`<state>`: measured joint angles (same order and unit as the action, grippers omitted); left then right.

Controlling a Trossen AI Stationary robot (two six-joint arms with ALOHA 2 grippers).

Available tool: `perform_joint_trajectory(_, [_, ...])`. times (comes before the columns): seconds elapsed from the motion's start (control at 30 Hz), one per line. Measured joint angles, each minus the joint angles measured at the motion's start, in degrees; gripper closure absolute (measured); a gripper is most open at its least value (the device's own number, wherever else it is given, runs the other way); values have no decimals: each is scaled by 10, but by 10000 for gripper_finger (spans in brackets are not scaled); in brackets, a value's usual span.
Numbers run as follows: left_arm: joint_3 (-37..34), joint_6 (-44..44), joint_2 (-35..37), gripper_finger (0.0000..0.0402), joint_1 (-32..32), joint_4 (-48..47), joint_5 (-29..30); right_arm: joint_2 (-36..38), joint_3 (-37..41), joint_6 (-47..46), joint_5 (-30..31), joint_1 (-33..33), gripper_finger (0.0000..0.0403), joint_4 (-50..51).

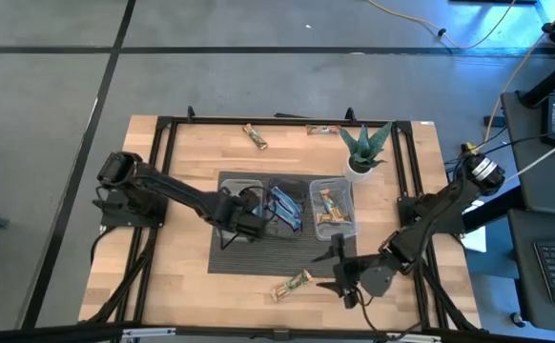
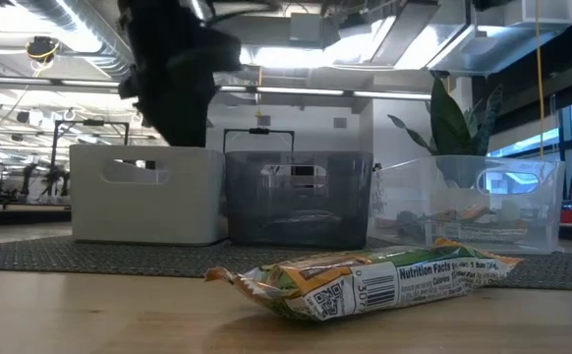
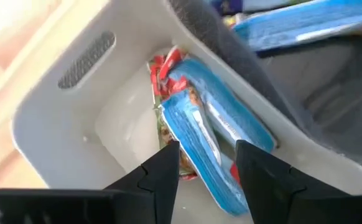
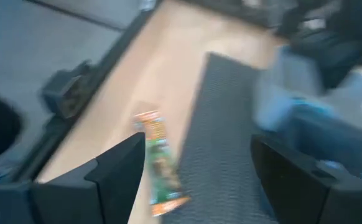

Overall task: Pick and place Granola Bars by type
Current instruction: Put the orange granola bar into the transparent bin

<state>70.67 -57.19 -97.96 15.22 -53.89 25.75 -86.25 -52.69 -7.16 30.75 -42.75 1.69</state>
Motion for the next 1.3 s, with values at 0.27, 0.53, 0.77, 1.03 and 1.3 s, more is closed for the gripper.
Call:
perform_joint_trajectory(0.27, [0, -20, 35, 252, 53, 32, 136, -65, 0, 16, -165, 57, 110, -58])
perform_joint_trajectory(0.53, [0, 93, 50, 253, 108, 125, 222, -127, 0, 34, -272, 95, 110, -100])
perform_joint_trajectory(0.77, [0, 230, 53, 253, 133, 268, 112, -167, 0, 47, -299, 114, 110, -155])
perform_joint_trajectory(1.03, [0, 435, 43, 253, 131, 476, -92, -197, 0, 45, -299, 118, 110, -169])
perform_joint_trajectory(1.3, [-29, 494, 43, 253, 112, 541, -142, -216, 0, 37, -300, 118, 110, -174])
